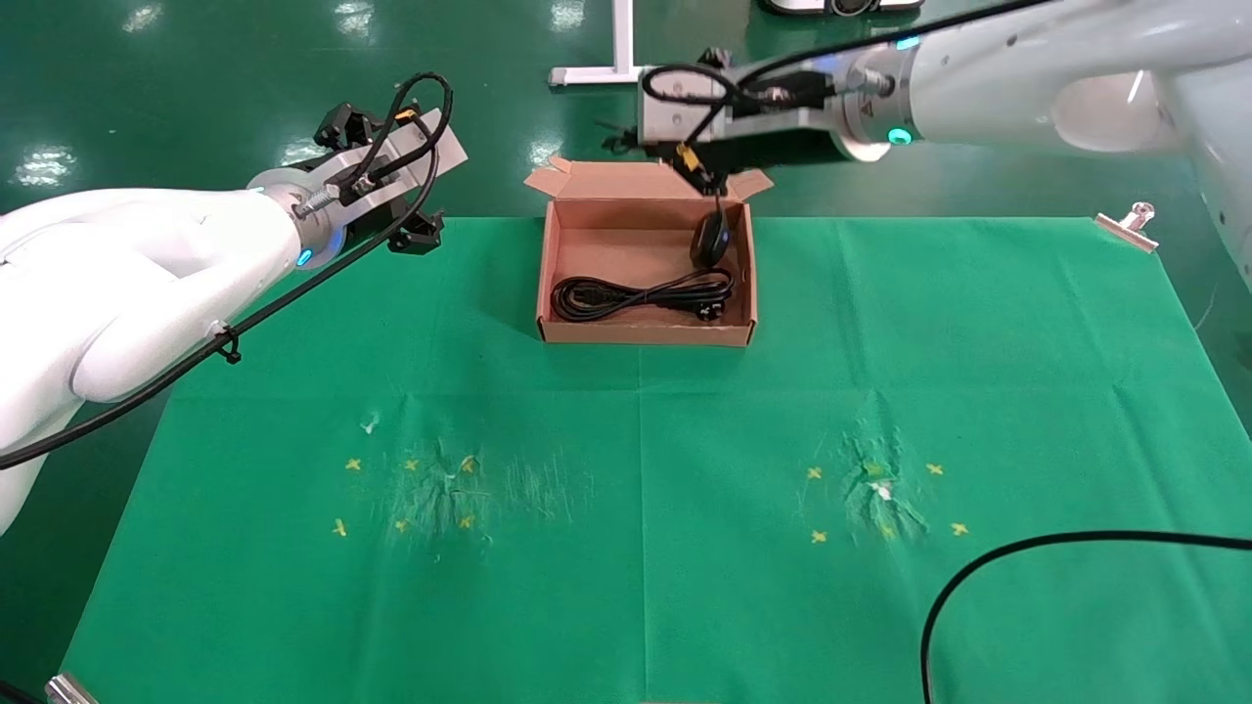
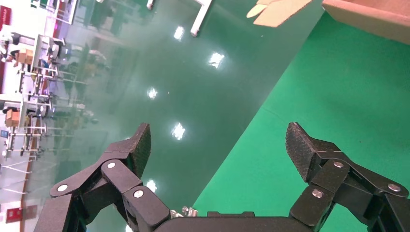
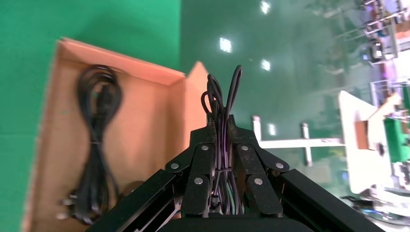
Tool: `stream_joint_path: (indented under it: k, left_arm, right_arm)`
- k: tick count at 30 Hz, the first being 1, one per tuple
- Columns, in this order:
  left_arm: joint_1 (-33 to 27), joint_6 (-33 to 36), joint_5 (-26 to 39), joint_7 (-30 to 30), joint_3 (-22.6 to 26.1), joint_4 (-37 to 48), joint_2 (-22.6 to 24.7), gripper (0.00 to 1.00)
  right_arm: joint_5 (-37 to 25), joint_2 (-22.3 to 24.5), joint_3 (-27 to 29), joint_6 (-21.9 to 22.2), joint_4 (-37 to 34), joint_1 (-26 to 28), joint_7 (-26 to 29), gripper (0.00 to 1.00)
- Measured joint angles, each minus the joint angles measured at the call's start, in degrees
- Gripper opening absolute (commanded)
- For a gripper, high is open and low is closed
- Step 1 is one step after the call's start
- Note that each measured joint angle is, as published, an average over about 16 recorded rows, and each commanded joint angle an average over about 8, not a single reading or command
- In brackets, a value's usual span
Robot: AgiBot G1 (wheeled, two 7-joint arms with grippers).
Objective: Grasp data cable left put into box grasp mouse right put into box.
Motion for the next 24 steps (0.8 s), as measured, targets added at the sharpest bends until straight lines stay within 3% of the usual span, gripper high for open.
stream_joint_path:
  k: [1,7,9,24]
  left_arm:
    - [0.0,0.0,0.0,0.0,0.0,0.01,-0.01,1.0]
    - [-0.03,-0.01,-0.02,0.01,-0.02,0.06,-0.05,1.0]
    - [-0.03,-0.01,-0.03,0.01,-0.03,0.07,-0.06,1.0]
    - [-0.02,-0.02,-0.04,0.02,-0.02,0.07,-0.07,1.0]
  right_arm:
    - [0.57,0.07,0.1,-0.23,-0.63,-0.19,-0.32,0.08]
    - [3.32,0.48,0.86,-1.03,-3.82,-1.21,-1.5,0.83]
    - [3.96,0.6,1.14,-1.08,-4.59,-1.46,-1.65,1.0]
    - [4.36,0.73,1.37,-1.08,-5.01,-1.64,-1.74,1.0]
